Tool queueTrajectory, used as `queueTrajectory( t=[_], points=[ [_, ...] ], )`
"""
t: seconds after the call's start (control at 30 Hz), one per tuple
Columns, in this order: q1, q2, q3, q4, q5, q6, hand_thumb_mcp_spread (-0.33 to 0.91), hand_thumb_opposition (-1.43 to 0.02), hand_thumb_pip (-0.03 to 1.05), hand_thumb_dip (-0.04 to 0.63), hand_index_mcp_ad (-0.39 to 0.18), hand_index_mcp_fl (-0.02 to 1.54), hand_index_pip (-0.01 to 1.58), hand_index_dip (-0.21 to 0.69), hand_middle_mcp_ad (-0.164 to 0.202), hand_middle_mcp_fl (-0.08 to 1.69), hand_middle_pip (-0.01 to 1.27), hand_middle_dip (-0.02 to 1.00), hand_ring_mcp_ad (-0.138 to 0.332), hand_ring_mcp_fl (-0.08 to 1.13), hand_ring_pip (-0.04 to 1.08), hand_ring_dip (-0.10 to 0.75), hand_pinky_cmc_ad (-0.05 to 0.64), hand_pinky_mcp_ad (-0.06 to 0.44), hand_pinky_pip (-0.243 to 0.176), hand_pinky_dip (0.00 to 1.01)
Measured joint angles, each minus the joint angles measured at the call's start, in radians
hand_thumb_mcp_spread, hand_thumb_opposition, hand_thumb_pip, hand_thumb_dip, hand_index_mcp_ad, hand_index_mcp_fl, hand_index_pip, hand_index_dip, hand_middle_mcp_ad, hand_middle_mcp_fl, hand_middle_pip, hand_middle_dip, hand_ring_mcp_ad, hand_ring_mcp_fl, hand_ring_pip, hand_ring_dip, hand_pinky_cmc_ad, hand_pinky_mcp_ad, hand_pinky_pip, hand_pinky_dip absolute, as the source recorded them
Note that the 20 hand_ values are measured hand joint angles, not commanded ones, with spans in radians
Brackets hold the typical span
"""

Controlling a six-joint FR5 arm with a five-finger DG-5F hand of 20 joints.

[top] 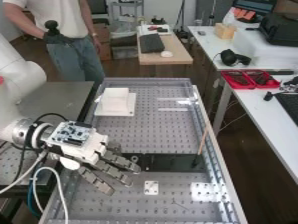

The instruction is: Grab the larger nut and place it in the white container

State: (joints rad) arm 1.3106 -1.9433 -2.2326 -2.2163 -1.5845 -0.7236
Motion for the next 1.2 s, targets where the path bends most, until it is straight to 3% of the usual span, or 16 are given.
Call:
queueTrajectory(
  t=[0.57, 1.2],
  points=[
    [0.012, -0.004, -0.006, 0.006, 0.008, 0.006, 0.36, -0.87, 0.8, 0.22, -0.145, 0.01, 1.56, 0.094, 0.089, 0.01, 0.13, 0.21, 0.161, 0.0, 0.16, 0.138, 0.367, 0.326, -0.105, 0.66],
    [-0.016, -0.008, 0.019, -0.043, -0.048, -0.022, 0.36, -0.87, 0.8, 0.22, -0.145, 0.01, 1.56, 0.094, 0.089, 0.01, 0.13, 0.21, 0.161, 0.0, 0.16, 0.14, 0.367, 0.33, -0.105, 0.67]
  ],
)
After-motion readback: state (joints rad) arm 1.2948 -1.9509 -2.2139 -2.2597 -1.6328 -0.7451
